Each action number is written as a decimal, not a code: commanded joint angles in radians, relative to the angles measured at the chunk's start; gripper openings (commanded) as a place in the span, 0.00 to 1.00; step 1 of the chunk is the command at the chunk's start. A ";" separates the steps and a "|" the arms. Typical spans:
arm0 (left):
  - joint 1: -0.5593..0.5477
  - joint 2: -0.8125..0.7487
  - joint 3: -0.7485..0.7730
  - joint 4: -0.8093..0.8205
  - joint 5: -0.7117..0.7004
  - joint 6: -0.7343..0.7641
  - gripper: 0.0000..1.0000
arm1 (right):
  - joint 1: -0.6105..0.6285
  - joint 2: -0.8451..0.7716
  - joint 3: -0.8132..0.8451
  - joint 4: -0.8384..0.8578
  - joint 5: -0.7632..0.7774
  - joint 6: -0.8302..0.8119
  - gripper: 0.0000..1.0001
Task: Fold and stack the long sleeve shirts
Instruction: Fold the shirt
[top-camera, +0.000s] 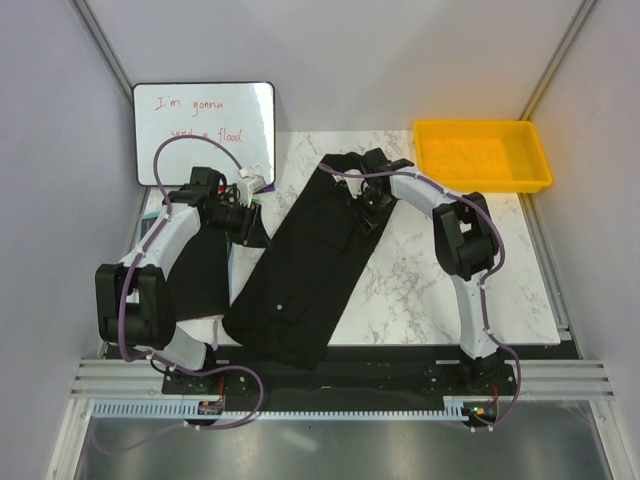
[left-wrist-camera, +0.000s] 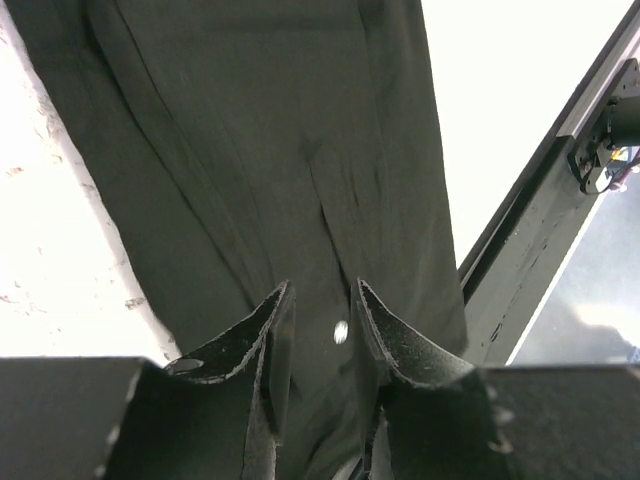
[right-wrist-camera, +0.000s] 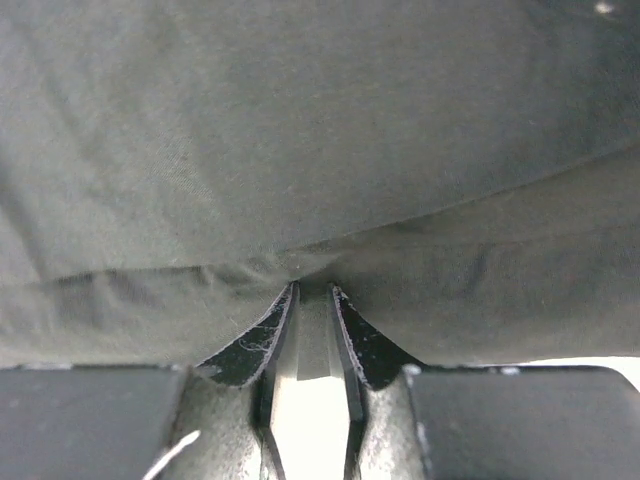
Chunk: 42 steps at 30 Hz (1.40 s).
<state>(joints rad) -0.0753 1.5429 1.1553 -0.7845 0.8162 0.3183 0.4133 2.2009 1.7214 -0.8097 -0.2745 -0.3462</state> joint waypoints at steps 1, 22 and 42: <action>-0.001 -0.043 -0.028 0.019 0.024 0.024 0.36 | -0.057 0.159 0.160 0.030 0.193 -0.074 0.25; -0.265 0.051 -0.066 0.102 -0.188 0.084 0.33 | -0.099 -0.113 0.197 -0.046 0.040 -0.067 0.42; -0.612 0.347 -0.028 0.179 -0.210 -0.120 0.25 | -0.258 -0.342 -0.049 -0.106 -0.262 -0.099 0.43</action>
<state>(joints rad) -0.6548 1.8534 1.1007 -0.6434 0.6022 0.2554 0.1864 1.9377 1.6245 -0.8906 -0.4438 -0.4080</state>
